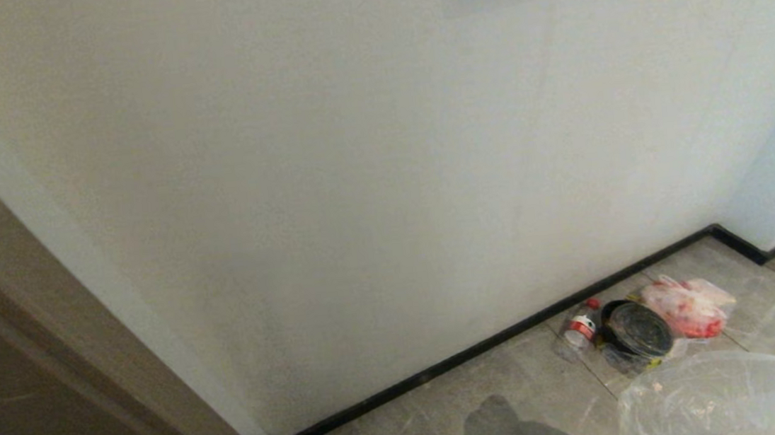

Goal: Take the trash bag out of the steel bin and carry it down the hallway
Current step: Put the trash bag at the door

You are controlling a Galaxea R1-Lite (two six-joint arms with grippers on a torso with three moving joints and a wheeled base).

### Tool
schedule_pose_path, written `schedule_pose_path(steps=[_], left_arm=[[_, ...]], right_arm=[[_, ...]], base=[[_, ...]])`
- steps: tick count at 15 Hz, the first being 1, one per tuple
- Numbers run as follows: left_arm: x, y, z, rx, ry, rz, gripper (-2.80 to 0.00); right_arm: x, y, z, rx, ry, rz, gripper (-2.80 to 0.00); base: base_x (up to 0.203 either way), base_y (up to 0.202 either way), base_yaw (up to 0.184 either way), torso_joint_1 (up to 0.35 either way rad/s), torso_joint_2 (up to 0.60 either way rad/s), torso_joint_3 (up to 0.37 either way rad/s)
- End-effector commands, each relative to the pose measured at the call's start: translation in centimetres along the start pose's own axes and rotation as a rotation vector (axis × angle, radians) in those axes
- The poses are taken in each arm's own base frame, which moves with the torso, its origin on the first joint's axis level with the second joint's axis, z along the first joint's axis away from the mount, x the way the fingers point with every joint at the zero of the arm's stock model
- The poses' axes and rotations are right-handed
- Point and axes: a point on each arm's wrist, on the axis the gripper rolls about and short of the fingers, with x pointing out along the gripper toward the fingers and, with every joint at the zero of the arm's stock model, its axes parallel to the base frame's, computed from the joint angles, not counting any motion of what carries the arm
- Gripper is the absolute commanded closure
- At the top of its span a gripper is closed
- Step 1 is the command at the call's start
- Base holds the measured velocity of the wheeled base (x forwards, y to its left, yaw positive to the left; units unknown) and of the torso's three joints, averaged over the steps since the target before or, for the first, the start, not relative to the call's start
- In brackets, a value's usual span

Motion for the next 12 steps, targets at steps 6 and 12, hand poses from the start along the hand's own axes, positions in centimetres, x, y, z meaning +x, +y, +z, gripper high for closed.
schedule_pose_path(steps=[6, 12], left_arm=[[0.01, 0.0, -0.03, -0.002, 0.001, 0.001, 0.0], [0.01, 0.0, -0.03, -0.005, 0.001, 0.001, 0.0]], right_arm=[[0.02, 0.01, -0.07, -0.003, 0.006, 0.004, 0.0], [0.02, 0.0, -0.07, -0.003, 0.006, 0.003, 0.0]], base=[[0.001, -0.008, 0.172, 0.003, 0.0, 0.006], [0.001, -0.002, 0.055, 0.001, 0.0, -0.11]])
